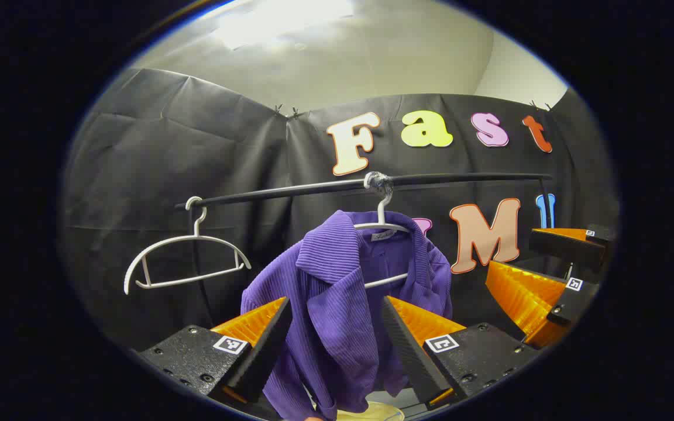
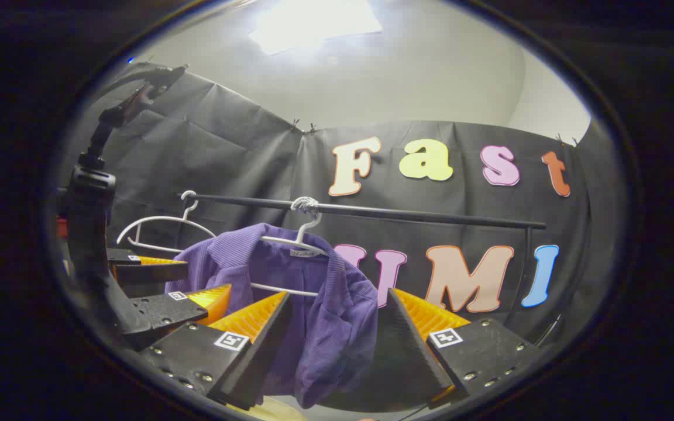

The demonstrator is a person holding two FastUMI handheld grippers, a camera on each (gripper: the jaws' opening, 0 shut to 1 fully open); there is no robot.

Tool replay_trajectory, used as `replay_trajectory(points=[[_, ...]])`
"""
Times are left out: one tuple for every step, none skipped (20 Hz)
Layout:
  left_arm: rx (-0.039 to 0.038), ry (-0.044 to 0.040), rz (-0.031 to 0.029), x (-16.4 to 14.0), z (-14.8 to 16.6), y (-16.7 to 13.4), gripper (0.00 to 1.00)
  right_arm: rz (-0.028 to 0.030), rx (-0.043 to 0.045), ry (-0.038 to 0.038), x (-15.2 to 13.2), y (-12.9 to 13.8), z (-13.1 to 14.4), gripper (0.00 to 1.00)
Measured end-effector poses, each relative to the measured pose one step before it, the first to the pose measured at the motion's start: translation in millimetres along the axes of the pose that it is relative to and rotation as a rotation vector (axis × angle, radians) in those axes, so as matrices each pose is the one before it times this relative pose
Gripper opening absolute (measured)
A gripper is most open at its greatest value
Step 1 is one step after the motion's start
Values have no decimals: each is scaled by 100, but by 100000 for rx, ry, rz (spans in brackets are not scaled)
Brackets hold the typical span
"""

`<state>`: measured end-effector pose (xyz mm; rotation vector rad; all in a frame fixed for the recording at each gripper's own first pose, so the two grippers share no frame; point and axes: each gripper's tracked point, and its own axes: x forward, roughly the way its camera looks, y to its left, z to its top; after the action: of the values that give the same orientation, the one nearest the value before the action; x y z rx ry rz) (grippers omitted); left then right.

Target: Grasp the clothes on the hanger with both hands and then place them into the laundry hamper below.

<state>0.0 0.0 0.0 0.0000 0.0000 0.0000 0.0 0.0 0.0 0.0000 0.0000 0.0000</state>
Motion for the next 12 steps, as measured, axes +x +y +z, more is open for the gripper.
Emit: replay_trajectory(points=[[243,203,361,91,-35,-41,94,296,34,240,-1,-48,-151,94],[82,31,347,-67,-109,5,93,304,109,328,19,-28,-164,94],[322,206,81,43,20,-87,94,341,-140,395,53,12,-282,94],[428,106,270,64,-80,-4,94,468,-354,423,-15,70,-163,94],[281,24,294,-10,-107,-102,94,472,-455,7,52,90,-69,94],[6,153,229,12,46,-44,94,453,-133,-183,111,21,46,94],[8,174,339,34,-53,81,93,670,312,9,162,118,-37,94],[23,124,450,21,-31,4,93,537,471,9,-18,201,-74,94],[-52,120,499,60,-66,84,93,262,441,-210,82,70,42,96],[30,337,371,0,-83,0,93,309,536,-7,81,3,-33,96],[108,365,269,142,-126,5,93,161,527,118,107,48,-41,95],[176,695,220,73,-224,46,93,125,377,-57,3,7,-157,94]])
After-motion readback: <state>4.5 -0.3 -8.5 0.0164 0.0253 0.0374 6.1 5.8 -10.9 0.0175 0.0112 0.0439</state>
